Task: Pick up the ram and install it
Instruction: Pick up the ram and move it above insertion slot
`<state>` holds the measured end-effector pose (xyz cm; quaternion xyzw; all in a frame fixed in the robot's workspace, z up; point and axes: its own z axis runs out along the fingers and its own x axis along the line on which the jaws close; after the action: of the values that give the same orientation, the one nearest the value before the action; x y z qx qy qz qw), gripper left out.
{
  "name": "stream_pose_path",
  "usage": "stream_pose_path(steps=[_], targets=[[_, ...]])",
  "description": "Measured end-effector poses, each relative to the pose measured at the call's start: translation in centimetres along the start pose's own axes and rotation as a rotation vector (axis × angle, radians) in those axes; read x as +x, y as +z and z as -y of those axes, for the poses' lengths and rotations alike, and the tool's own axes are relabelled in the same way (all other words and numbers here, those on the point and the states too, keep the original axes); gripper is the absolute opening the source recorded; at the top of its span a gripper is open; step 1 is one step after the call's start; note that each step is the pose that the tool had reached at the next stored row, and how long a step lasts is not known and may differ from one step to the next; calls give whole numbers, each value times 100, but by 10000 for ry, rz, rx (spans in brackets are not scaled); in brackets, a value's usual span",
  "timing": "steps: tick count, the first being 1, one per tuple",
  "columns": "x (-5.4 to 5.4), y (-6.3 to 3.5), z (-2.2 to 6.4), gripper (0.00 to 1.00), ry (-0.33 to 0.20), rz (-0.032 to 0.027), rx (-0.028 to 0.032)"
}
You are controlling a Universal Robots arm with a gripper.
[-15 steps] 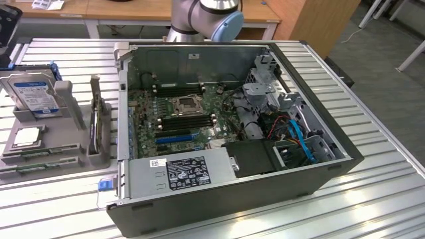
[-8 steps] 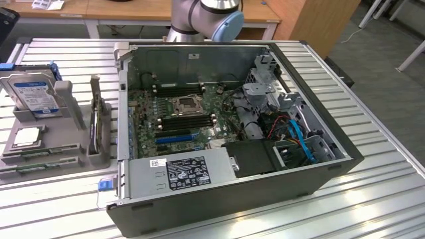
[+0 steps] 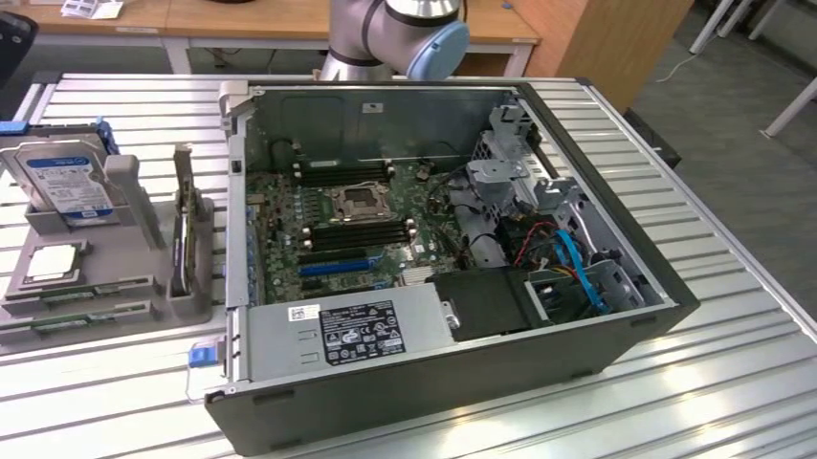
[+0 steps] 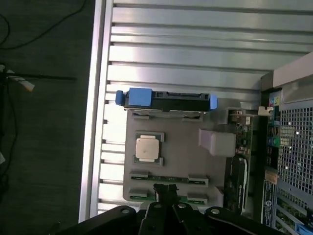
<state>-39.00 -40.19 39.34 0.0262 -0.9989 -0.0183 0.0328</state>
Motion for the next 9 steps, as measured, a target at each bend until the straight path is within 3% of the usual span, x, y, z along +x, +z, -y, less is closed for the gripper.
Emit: stream_pose_path(steps=[9], targets=[[0, 0, 0, 11, -1640, -64, 107]])
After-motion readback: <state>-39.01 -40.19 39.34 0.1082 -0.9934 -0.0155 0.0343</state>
